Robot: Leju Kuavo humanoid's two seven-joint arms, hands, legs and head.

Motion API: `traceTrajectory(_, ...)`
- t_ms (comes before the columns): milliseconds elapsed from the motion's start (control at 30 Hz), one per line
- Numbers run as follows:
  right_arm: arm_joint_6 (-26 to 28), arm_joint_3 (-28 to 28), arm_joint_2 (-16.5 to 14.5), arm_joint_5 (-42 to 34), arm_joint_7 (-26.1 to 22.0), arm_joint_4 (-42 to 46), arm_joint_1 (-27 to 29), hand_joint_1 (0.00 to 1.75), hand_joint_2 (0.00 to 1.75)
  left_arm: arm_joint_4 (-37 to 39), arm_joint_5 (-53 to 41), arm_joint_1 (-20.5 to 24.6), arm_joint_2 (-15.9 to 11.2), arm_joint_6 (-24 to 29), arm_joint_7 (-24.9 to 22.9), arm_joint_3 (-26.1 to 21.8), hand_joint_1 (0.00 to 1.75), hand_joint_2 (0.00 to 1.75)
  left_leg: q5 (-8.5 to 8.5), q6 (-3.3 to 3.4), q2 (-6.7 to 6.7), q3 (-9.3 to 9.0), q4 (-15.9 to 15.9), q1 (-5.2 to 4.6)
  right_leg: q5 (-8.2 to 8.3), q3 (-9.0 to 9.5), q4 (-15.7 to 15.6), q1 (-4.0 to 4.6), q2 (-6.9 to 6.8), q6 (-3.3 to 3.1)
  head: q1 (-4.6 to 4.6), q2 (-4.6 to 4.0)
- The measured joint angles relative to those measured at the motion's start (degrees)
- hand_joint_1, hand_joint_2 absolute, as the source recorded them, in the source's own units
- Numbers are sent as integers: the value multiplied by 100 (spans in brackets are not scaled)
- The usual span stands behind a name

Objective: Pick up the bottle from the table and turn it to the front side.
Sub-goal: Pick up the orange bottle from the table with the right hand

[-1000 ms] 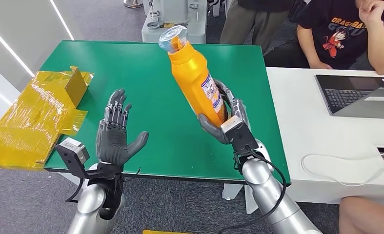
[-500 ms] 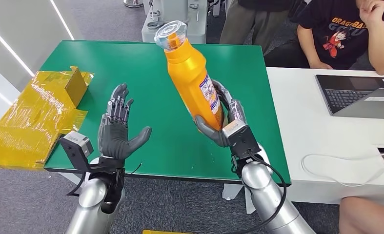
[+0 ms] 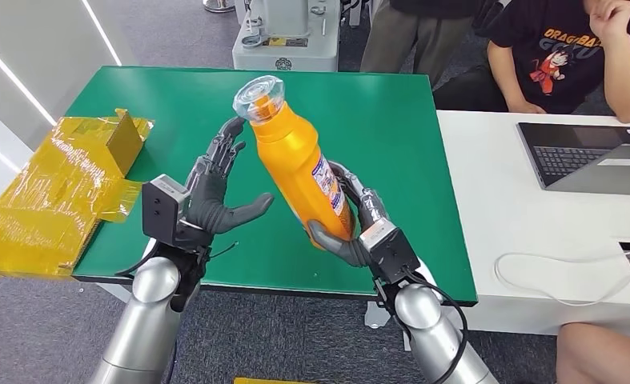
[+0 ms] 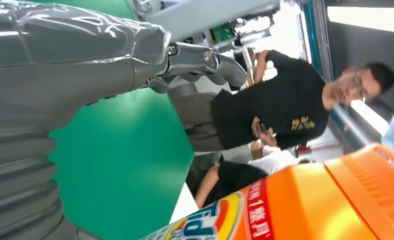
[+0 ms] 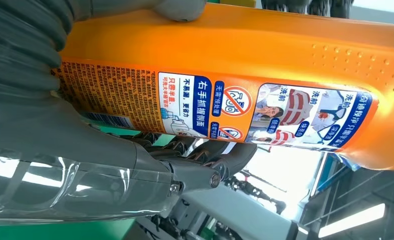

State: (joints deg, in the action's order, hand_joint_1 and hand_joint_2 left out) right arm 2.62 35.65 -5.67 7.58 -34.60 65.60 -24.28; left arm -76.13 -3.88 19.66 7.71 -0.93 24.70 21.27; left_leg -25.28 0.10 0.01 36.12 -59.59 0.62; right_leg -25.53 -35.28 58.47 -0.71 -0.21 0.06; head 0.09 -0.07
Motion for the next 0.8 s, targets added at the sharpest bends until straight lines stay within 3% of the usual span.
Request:
traceTrajectory(300, -130, -2, 22, -12, -85, -29, 151, 175, 175, 493, 316, 780, -343, -1022, -327, -2, 0, 175, 0, 0, 1, 0, 0, 0, 1, 0, 2, 0, 2, -1, 0, 0)
traceTrajectory(633, -174, -34, 69, 103, -117, -26, 299, 175, 175, 942, 1257, 973, -585, -2203, -598, 85, 0, 175, 0, 0, 2, 0, 0, 0, 0, -2, 1, 0, 2, -1, 0, 0)
traceTrajectory(800, -139, -82, 115, 157, -118, 70, 422, 175, 175, 1106, 1476, 1008, -801, -2575, -502, 150, 0, 175, 0, 0, 2, 0, 0, 0, 0, -2, 2, 0, 4, -1, 1, 0)
